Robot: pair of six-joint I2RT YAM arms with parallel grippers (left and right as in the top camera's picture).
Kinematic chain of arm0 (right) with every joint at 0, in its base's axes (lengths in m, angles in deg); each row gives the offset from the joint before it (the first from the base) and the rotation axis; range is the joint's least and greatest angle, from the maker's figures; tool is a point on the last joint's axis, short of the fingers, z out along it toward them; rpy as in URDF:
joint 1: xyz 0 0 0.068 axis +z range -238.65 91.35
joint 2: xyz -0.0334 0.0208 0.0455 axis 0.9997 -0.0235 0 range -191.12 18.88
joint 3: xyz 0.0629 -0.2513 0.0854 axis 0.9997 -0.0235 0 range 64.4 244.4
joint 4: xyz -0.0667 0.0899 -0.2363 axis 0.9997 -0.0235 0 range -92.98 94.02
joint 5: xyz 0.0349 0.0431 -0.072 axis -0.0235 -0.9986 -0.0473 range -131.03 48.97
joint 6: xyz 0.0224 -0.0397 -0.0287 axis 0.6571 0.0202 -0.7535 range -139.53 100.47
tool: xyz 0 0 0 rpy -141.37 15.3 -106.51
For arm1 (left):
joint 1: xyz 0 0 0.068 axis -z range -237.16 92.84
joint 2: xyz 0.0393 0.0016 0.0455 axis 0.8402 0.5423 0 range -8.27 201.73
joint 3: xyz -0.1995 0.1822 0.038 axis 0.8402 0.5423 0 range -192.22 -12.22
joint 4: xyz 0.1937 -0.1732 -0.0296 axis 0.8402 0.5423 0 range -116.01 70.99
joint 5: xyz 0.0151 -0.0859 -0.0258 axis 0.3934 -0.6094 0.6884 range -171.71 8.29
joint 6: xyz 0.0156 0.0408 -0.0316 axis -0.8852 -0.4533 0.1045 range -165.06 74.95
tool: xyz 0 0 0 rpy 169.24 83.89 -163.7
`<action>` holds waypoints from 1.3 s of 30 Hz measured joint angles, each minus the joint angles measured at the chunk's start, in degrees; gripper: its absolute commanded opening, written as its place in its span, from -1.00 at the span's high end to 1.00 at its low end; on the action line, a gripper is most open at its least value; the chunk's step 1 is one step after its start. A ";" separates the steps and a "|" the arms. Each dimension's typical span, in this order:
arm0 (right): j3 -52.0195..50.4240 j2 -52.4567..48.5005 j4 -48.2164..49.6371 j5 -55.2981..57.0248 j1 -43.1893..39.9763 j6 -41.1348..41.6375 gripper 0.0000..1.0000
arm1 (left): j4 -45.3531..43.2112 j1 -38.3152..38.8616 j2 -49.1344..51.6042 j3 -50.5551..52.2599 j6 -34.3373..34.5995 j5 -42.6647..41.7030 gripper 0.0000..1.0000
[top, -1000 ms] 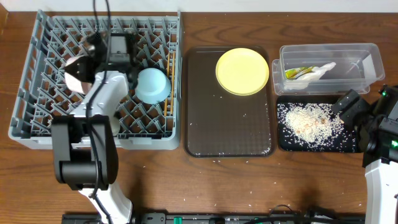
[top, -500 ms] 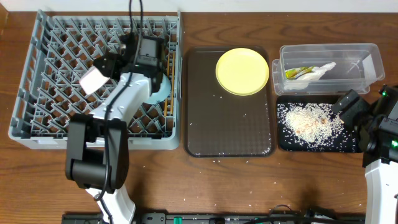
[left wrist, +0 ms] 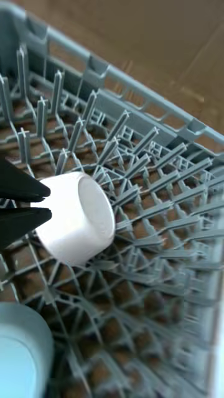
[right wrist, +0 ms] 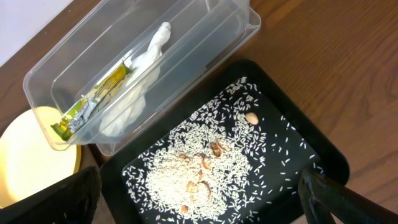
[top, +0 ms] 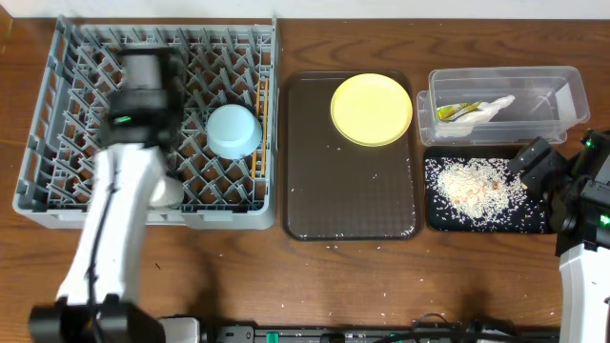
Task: Sort waste into correct bins and load items into the dishwasher
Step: 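Open the left gripper to release the white bowl and withdraw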
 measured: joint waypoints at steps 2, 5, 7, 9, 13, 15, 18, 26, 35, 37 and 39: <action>0.00 0.00 0.02 0.00 0.00 0.00 -0.99 | -0.11 -6.45 -0.63 -0.11 0.46 -9.55 0.85; 0.02 0.00 0.02 0.00 0.00 0.00 -0.99 | -0.72 -14.34 1.73 -0.11 1.09 -20.35 0.85; 0.00 0.00 0.02 0.00 0.00 0.00 -0.99 | -2.03 -17.90 4.55 -0.11 1.25 -26.49 0.85; 0.02 0.00 0.02 0.00 0.00 0.00 -0.98 | -4.31 -19.82 7.43 -0.11 1.11 -31.43 0.84; 0.02 0.00 -0.02 0.00 0.00 0.00 -0.98 | -8.41 -20.61 12.66 -0.11 0.13 -37.31 0.85; 0.00 0.00 -0.02 0.00 0.00 0.00 -0.99 | -9.94 -20.46 14.84 -0.11 -0.09 -38.84 0.85; 0.00 0.00 0.00 0.02 0.00 0.00 -0.99 | -10.23 -20.37 17.11 -0.11 -0.26 -39.95 0.85; 0.00 0.00 0.02 0.00 0.00 0.00 -0.99 | -0.61 -17.42 17.88 -0.42 -0.26 -41.66 0.85; 0.02 0.00 0.02 0.00 0.00 0.00 -0.99 | 2.73 -12.00 17.20 -0.42 0.17 -40.65 0.68; 0.00 0.00 0.02 0.00 0.00 0.00 -0.98 | 3.17 -12.00 14.53 -0.37 1.03 -40.79 0.57; 0.02 0.00 0.04 0.00 0.00 0.00 -0.99 | 4.00 -11.32 10.45 -0.35 1.40 -40.96 0.39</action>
